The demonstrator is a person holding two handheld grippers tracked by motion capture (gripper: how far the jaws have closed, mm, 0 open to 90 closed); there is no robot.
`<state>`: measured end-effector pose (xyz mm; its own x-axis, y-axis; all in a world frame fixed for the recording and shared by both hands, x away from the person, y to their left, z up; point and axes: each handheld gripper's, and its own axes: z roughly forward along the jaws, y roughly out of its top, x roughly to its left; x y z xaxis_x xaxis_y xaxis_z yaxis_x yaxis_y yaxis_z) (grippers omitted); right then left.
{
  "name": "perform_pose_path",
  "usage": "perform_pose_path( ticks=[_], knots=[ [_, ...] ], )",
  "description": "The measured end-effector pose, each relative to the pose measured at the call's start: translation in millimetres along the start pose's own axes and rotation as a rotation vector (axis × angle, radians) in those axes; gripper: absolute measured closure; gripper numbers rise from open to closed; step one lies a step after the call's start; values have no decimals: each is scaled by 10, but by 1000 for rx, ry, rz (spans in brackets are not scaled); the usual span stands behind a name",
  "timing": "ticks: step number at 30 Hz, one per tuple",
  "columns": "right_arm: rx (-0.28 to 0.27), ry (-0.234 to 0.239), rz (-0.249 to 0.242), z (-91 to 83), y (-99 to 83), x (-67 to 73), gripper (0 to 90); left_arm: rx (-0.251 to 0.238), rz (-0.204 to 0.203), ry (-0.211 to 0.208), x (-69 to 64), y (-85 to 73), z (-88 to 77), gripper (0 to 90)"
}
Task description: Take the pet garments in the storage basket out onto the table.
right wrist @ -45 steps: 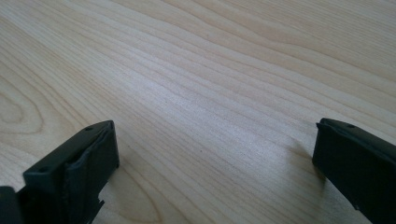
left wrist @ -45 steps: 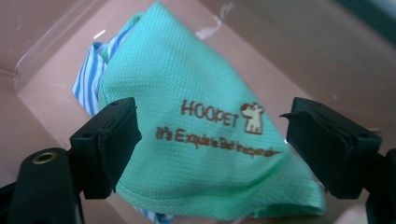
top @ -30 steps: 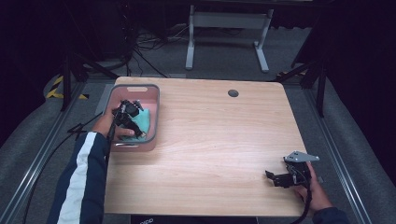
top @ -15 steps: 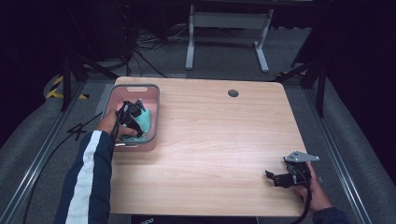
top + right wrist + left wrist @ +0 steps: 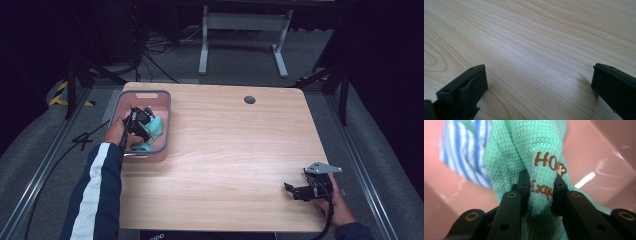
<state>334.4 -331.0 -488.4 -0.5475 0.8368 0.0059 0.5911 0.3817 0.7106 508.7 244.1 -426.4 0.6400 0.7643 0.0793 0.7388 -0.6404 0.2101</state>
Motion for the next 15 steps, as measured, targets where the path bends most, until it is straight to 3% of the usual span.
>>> perform_pose_path(
  ticks=[4, 6, 15],
  knots=[
    [0, 0, 0, 0, 0, 0, 7, -69, -9, -8, 12, -45, -110, 766],
    [0, 0, 0, 0, 0, 0, 7, -87, -9, 16, 17, -71, -184, 766],
    [0, 0, 0, 0, 0, 0, 7, -252, -8, 52, -19, -226, -523, 766]
  ],
)
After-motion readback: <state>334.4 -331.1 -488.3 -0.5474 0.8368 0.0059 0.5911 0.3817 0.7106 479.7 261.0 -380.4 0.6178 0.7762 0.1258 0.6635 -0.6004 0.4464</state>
